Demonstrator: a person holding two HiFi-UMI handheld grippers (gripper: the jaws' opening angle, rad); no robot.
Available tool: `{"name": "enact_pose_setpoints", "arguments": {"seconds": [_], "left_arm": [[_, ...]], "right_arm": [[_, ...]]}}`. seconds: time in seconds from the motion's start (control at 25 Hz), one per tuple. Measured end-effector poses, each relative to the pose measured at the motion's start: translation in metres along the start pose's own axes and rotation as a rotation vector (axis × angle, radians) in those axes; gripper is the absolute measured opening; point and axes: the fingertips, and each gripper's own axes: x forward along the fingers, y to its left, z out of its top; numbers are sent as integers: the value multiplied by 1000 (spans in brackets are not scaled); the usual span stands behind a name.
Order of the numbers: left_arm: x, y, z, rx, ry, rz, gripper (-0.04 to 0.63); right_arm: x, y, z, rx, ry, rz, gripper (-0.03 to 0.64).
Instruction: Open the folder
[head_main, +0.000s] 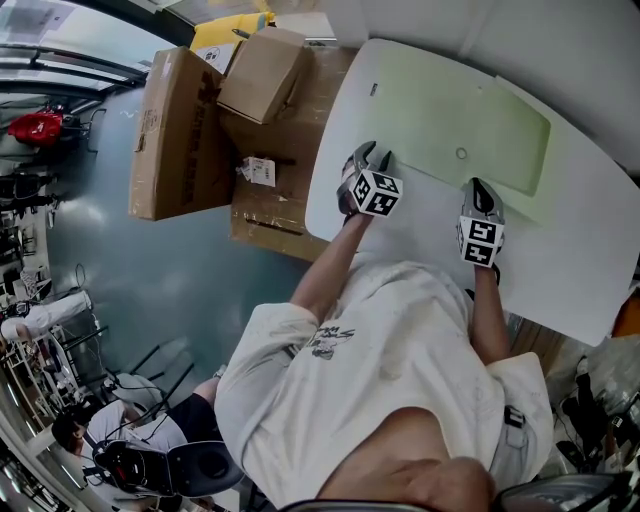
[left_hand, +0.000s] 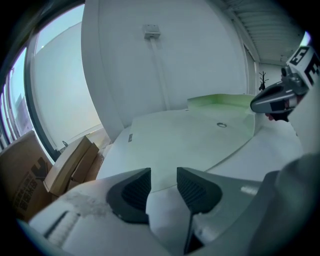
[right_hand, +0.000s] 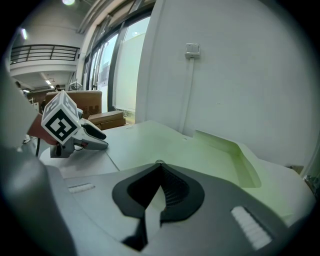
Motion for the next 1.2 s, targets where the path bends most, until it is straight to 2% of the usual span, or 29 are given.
{"name": "enact_pose_setpoints", "arguments": {"seconds": [0.2, 0.56, 0.8, 1.2], "left_arm": [[2, -9, -1, 20, 4, -25, 98], [3, -20, 0, 43, 10, -40, 3], [1, -23, 2, 56, -1, -56, 0], [-9, -19, 10, 4, -36, -60, 0]], "right_arm": [[1, 1, 0, 2, -2, -1, -2], [-1, 0, -1, 1, 1, -1, -2], [-2, 0, -2, 26, 15, 1, -1], [-3, 0, 0, 44, 40, 8, -2]]}}
